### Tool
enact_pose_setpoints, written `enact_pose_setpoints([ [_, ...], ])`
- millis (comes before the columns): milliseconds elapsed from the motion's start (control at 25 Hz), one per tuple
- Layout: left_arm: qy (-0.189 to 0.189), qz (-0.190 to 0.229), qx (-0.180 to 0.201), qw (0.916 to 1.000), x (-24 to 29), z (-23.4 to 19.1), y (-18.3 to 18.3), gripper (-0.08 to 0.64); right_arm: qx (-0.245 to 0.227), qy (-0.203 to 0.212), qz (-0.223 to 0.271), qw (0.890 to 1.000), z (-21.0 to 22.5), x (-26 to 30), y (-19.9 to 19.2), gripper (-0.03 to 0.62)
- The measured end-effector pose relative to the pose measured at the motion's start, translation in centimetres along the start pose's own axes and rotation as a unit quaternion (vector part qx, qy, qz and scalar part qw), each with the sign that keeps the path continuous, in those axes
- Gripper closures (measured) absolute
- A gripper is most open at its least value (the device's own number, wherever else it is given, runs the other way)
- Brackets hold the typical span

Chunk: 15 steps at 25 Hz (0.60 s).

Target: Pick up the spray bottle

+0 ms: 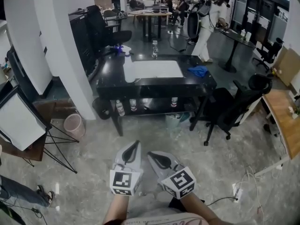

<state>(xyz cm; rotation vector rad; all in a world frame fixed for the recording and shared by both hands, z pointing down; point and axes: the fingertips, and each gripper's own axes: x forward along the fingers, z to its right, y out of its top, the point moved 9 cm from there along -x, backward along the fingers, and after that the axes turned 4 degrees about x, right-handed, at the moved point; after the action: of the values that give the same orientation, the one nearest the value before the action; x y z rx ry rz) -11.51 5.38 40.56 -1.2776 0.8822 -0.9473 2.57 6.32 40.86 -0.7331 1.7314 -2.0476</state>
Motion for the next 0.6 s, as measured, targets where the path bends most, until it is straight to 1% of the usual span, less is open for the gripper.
enact_pose_setpoints([
  [200,-0.001,-0.001,-0.011,0.9999,1.0,-1.0,-0.8,0.560,0.003,-0.011,-0.012,1.000,0.9,0.9,-0.4,0.591],
  [400,-0.003,-0.007,-0.013,0.9999,2.6,-1.6,-1.6,0.560,0.005,-0.019,-0.005,1.000,2.5,1.7,0.0,0.591],
  [600,0.005,-0.016,-0.009,0.9998,4.9,-2.8,-2.2,0.559,0.014,-0.003,-0.004,1.000,4.8,4.1,0.2,0.591],
])
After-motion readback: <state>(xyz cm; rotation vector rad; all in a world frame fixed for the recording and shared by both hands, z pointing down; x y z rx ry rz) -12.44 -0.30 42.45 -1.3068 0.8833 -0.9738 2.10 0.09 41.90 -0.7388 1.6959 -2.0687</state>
